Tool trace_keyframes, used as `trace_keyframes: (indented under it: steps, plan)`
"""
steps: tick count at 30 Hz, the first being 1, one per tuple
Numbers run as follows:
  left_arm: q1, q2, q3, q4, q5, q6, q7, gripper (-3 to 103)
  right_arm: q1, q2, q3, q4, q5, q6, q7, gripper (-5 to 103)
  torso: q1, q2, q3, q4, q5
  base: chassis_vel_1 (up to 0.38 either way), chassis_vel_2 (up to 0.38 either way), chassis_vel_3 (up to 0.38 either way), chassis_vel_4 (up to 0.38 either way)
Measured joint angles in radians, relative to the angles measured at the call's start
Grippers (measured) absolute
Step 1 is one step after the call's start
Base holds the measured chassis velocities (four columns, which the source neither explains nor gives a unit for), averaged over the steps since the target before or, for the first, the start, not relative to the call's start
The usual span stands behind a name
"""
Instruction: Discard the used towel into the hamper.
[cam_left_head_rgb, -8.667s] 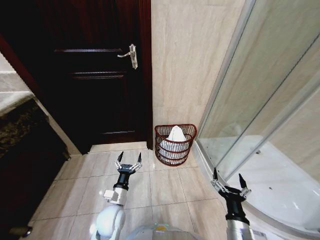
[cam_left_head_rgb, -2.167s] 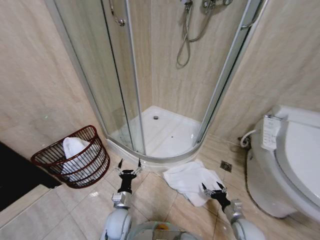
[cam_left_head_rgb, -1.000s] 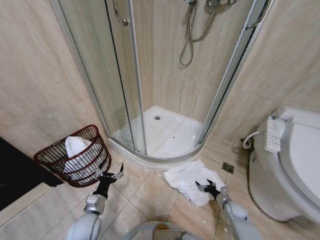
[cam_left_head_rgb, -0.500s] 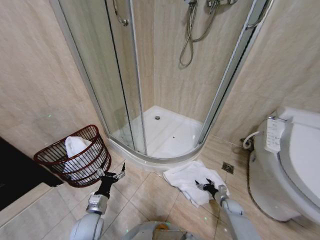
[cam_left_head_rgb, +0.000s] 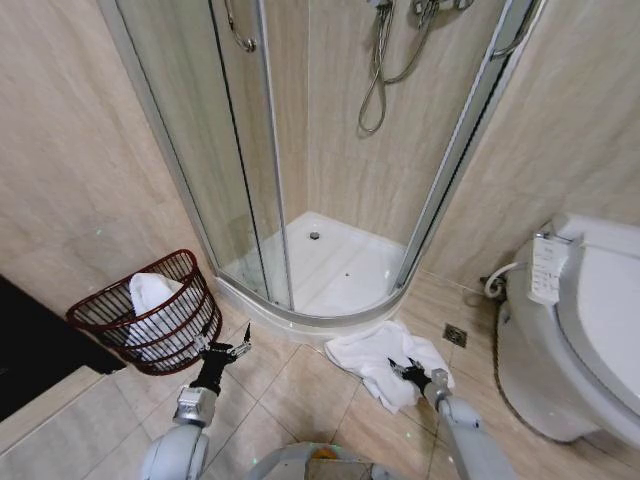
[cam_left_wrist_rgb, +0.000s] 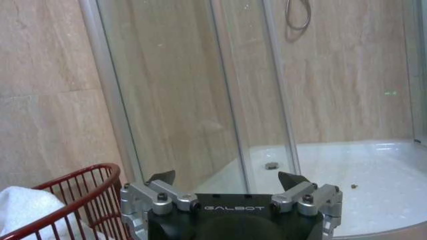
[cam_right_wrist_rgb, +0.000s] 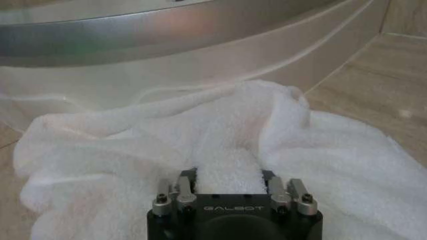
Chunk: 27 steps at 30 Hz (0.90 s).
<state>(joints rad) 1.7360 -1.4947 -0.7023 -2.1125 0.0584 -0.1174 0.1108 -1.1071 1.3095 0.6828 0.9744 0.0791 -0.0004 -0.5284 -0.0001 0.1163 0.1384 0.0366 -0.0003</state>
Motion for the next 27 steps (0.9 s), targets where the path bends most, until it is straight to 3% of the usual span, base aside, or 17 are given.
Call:
trace_keyframes:
  steps: [4,5,7,14,27]
  plan:
    - [-0.002,-0.002,0.006,-0.002,0.004,0.000,0.000,100,-0.001,0.000,0.004,-0.006,0.000,0.008,-0.002,46,0.000,0.000,0.000,0.0001,0.0000,0.000,0.000,0.000,0.000]
    - [-0.002,-0.002,0.009,-0.003,0.005,0.000,0.000,100,-0.003,0.000,0.005,-0.007,0.001,0.011,-0.003,35,0.000,0.000,0.000,0.0001,0.0000,0.000,0.000,0.000,0.000]
    - [-0.003,-0.002,0.011,-0.004,0.005,0.000,-0.001,100,-0.004,-0.001,0.006,-0.008,0.002,0.013,-0.003,35,0.000,0.000,0.000,0.0001,0.0001,0.000,0.000,0.000,0.000]
    - [0.001,-0.005,0.012,-0.014,0.006,0.000,-0.001,100,-0.007,-0.002,0.008,-0.005,0.004,0.017,-0.003,14,0.000,0.000,0.000,0.0002,0.0003,0.000,0.000,0.000,0.000]
    - [0.012,-0.008,0.015,-0.022,0.005,-0.008,-0.002,100,-0.026,0.006,0.009,0.023,0.022,0.047,0.020,14,0.000,0.000,0.000,0.0001,0.0009,0.000,0.000,0.000,0.000]
